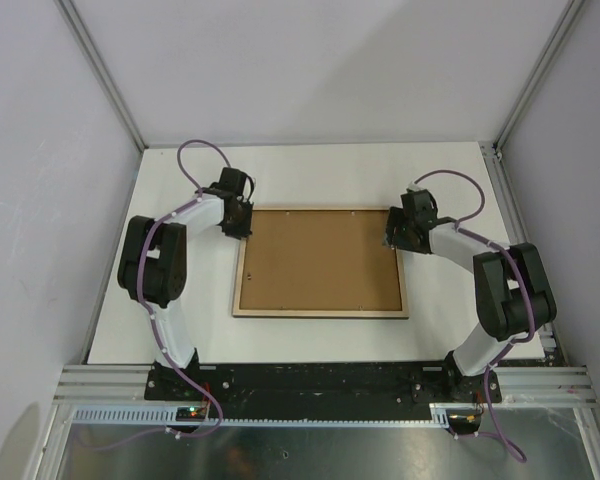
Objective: Put the photo into the frame
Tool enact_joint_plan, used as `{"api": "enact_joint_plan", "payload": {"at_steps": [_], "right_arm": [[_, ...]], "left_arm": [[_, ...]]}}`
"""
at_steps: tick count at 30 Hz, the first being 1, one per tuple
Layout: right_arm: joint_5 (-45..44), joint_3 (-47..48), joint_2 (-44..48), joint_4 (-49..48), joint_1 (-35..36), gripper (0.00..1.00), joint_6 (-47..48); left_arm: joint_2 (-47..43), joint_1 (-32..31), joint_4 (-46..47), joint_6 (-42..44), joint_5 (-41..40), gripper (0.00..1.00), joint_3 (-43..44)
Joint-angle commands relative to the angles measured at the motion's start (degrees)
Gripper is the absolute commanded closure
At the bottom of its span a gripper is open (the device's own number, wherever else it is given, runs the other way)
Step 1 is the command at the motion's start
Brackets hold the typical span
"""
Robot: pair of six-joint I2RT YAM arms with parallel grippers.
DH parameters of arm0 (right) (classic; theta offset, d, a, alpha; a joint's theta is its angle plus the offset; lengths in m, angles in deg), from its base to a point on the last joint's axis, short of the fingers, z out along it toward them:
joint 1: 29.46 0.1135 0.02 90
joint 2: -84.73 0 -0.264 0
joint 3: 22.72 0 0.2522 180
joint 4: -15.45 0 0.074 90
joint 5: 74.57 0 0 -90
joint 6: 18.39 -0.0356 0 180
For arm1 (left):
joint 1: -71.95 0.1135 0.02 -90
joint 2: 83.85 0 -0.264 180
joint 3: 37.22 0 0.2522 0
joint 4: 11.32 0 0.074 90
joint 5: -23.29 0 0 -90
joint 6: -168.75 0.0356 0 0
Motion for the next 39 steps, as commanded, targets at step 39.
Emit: {"api": "enact_joint_plan", "payload": {"at_steps": [39], "right_arm": [[-3.5,-1.8,-3.0,-3.1,1.4,0.66,0.7]], "left_arm": [[1.3,0.3,0.4,1.2,0.2,1.0,1.5]]}}
